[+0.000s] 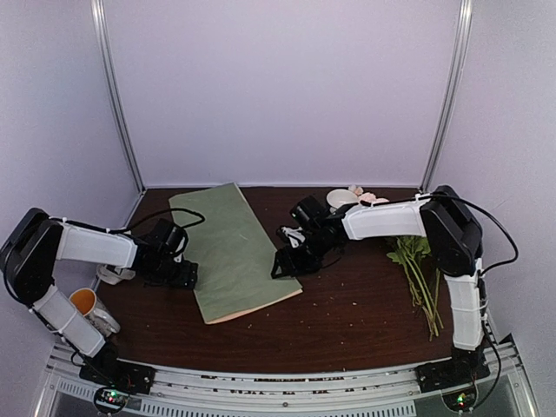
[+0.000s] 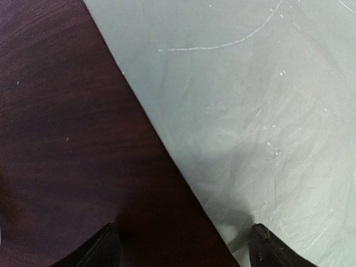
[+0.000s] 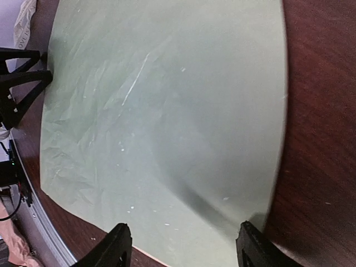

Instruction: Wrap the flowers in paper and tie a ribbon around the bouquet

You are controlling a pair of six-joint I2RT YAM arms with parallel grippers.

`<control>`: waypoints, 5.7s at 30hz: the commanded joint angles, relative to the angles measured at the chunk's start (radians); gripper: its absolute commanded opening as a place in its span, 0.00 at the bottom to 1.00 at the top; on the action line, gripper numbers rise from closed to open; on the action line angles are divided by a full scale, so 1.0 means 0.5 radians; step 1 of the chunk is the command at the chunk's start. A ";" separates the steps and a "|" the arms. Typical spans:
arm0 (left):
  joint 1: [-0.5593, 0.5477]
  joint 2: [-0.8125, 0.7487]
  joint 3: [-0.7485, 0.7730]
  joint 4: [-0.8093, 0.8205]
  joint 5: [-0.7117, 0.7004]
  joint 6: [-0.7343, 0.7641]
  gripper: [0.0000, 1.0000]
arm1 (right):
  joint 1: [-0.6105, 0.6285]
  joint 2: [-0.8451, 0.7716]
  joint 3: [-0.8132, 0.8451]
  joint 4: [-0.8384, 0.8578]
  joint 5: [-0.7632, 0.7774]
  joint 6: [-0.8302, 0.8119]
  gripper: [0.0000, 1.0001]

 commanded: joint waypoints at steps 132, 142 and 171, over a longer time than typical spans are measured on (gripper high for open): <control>-1.207 -0.950 -0.372 1.226 -0.849 -0.210 0.00 | -0.105 -0.674 -0.737 0.356 -0.045 0.022 0.96; -1.192 -1.056 -0.317 1.007 -0.896 -0.471 0.00 | 0.711 -1.264 -1.261 0.451 0.902 -1.175 0.96; -1.196 -1.359 -0.398 0.864 -0.708 -0.289 0.00 | -0.008 -1.039 -1.120 1.434 0.545 -2.082 0.95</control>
